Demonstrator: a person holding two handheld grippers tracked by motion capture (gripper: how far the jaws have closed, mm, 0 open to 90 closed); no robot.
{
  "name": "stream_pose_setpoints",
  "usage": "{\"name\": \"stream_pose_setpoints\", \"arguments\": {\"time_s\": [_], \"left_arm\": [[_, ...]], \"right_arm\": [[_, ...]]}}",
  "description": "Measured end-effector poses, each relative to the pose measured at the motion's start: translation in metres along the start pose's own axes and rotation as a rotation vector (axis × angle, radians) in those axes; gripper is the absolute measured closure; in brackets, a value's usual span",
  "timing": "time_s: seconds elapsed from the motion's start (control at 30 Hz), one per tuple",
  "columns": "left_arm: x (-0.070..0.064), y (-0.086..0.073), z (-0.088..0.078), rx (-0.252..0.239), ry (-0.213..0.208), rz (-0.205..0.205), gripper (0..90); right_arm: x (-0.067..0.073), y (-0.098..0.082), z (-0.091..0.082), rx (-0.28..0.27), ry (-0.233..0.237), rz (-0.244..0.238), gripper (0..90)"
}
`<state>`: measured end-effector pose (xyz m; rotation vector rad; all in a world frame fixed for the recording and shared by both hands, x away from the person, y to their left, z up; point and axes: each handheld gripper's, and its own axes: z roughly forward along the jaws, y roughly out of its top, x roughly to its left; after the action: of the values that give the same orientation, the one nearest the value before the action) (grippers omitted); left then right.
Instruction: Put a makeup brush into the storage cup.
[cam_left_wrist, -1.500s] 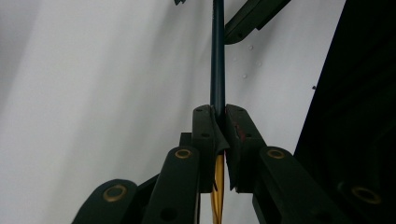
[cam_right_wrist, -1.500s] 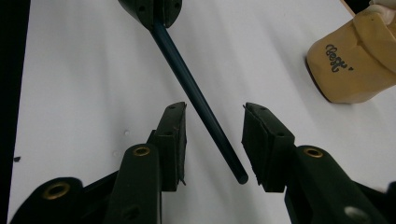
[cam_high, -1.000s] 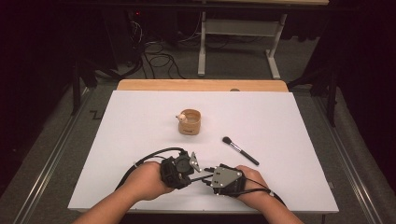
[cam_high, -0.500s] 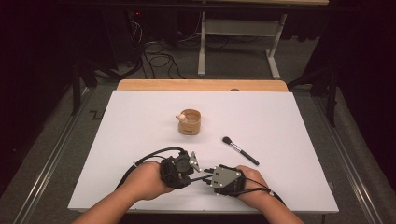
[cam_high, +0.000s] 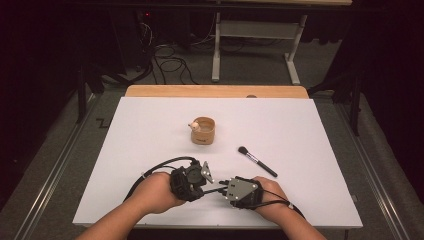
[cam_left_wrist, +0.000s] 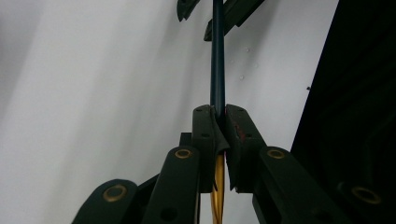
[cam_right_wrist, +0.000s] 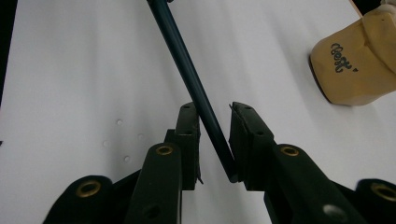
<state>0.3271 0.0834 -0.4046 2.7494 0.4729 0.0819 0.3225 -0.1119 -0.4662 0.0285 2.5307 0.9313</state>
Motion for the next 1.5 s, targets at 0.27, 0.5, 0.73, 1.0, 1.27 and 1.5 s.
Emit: {"name": "stream_pose_setpoints", "arguments": {"time_s": [0.27,0.5,0.73,1.0,1.27,1.5], "left_arm": [[0.0001,0.0002,0.0000,-0.004,0.000,0.002,82.9],[0.0004,-0.0003,-0.0012,-0.008,0.001,-0.003,82.8],[0.0024,-0.0002,-0.0020,-0.020,-0.002,-0.018,82.7],[0.0053,-0.0005,-0.0032,-0.030,0.009,-0.034,79.0],[0.0061,-0.0006,-0.0043,-0.037,0.032,-0.038,72.9],[0.0083,-0.0005,-0.0043,-0.039,0.055,-0.070,64.1]], "right_arm": [[0.0006,0.0002,0.0009,0.010,0.006,-0.012,75.5],[0.0005,0.0002,0.0006,0.008,0.003,-0.017,76.7],[-0.0004,0.0001,-0.0002,0.007,-0.011,-0.029,77.6],[0.0006,-0.0003,-0.0006,0.009,-0.006,-0.050,80.3],[0.0019,0.0002,-0.0010,0.005,0.000,-0.053,82.9],[0.0038,0.0009,-0.0013,-0.007,0.009,-0.075,85.8]]}}
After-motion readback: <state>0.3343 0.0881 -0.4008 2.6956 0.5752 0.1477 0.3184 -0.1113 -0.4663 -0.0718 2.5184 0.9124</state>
